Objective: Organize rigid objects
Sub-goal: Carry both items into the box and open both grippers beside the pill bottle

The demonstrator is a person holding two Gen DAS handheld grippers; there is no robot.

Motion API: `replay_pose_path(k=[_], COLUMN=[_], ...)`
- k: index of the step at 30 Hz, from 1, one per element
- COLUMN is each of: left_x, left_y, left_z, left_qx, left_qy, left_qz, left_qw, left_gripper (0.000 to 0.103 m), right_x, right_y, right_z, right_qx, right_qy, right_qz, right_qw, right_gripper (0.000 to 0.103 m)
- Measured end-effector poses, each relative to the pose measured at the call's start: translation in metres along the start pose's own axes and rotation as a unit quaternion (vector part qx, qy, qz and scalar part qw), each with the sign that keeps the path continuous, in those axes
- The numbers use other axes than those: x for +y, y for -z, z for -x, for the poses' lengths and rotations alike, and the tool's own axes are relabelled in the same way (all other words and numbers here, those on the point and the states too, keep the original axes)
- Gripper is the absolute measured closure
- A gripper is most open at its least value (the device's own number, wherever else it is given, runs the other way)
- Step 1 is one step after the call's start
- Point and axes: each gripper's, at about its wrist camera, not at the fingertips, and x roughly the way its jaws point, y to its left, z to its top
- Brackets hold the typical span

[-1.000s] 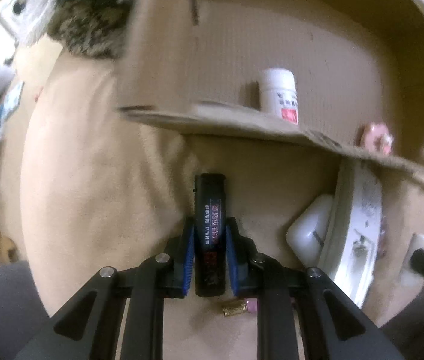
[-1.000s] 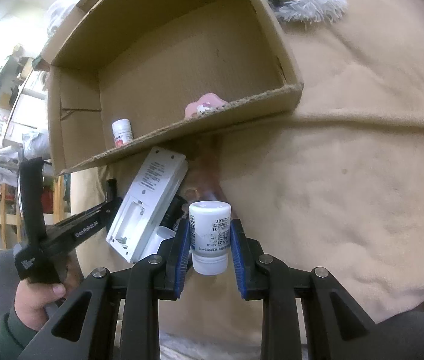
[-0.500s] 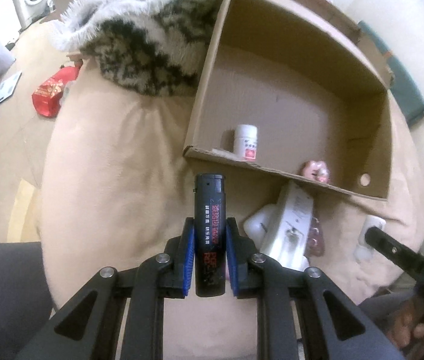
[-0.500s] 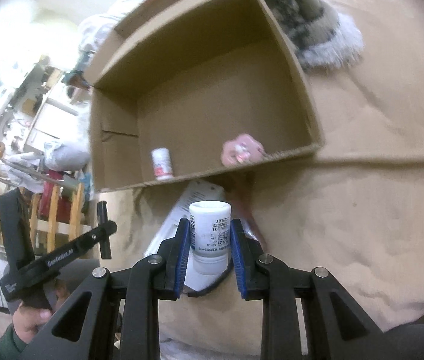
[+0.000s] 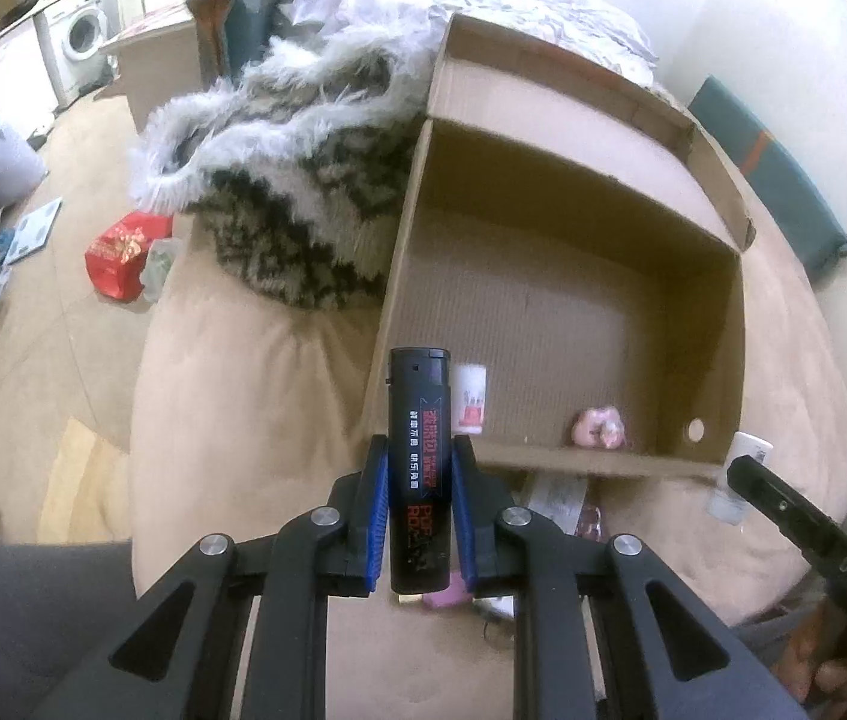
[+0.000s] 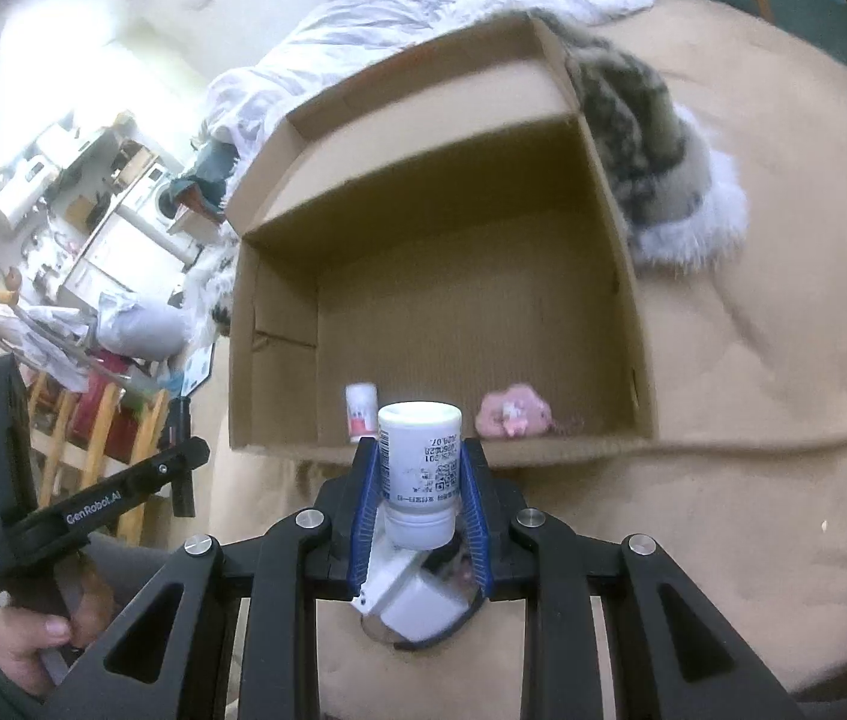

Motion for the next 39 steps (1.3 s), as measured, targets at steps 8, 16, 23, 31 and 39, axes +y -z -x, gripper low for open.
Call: replay_pose_path(k=[8, 16, 23, 31, 39], left_x=[-0.020, -0.042, -0.041, -0.041, -0.029], left_y=[-0.032, -0.050, -0.047, -0.039, -0.039], left_z=[-0.014, -0.036, -0.068, -0.089, -0.098], left_qx=[-0.009, -0.022, -0.018, -0.022, -0.011], left_qy=[-0.012, -0.025, -0.015, -0.013, -0.013], left_qz=[-0.038, -0.078, -0.080, -0.101, -0.064], left_qw=[0.9992, 0.9964, 0.9965, 0.9946, 0.9978], left_gripper=[0.086, 0.086, 0.086, 0.086, 0.086], right_x=[0.004, 0.002, -0.011, -0.021, -0.022], right_y=[-0.029, -0.062, -0.059, -0.054, -0.050], right_z=[-0.005, -0.024, -0.054, -0.081, -0.101], right_qx=[0.000, 0.002, 0.022, 0.063, 0.092], right_qy=[0.014, 0.033, 0.046, 0.068, 0.076], right_qz=[0.015, 0.031, 0.020, 0.011, 0.009], right_qw=[1.000, 0.999, 0.998, 0.996, 0.993], right_gripper=[0.075, 0.075, 0.075, 0.075, 0.075])
